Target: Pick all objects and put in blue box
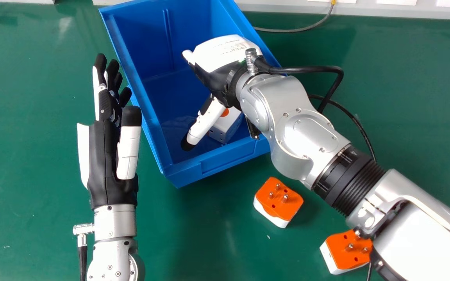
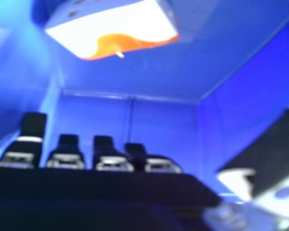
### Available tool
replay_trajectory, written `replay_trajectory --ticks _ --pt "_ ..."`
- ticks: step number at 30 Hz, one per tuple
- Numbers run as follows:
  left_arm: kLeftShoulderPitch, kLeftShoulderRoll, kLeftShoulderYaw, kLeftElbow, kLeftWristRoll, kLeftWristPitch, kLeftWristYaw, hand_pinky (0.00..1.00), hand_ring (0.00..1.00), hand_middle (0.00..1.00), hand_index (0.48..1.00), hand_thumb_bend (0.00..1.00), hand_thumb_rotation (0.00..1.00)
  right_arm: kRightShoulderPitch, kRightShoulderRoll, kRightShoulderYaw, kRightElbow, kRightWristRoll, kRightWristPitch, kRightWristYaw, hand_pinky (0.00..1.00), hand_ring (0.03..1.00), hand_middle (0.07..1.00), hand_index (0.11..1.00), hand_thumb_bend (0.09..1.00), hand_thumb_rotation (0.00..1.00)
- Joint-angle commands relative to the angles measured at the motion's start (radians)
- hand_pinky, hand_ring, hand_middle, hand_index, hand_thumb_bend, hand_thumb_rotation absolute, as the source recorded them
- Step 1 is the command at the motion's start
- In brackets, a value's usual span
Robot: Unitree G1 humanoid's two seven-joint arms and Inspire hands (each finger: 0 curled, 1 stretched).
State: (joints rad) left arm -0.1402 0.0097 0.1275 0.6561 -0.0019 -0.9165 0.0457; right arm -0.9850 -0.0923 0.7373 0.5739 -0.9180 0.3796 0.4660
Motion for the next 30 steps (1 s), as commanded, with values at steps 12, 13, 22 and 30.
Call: replay_trajectory --ticks 12,13,22,30 --pt "0.01 0.003 -0.007 -0.019 -0.014 -0.022 -0.023 0.96 0.99 0.99 0.996 0.95 0.93 0.175 -0.157 -0.116 -0.555 -0.04 0.03 0.013 1.0 1.0 1.0 1.0 1.0 0.61" --pt "0.011 0.004 -0.007 -0.019 -0.015 -0.022 -0.026 0.96 0.99 0.99 0.996 0.95 0.93 0.202 -0.169 -0.134 -0.61 -0.038 0.023 0.006 1.0 1.0 1.0 1.0 1.0 0.61" --pt "0.022 0.003 -0.01 -0.027 -0.011 -0.019 -0.032 0.96 0.99 0.99 0.995 0.94 0.93 0.486 -0.235 -0.331 -0.939 0.071 -0.203 -0.213 1.0 1.0 1.0 1.0 1.0 0.57" --pt "0.033 -0.003 -0.012 -0.03 -0.016 -0.023 -0.033 0.96 0.99 0.99 0.995 0.94 0.93 0.741 -0.226 -0.518 -0.896 0.247 -0.544 -0.586 1.0 1.0 1.0 1.0 1.0 0.58"
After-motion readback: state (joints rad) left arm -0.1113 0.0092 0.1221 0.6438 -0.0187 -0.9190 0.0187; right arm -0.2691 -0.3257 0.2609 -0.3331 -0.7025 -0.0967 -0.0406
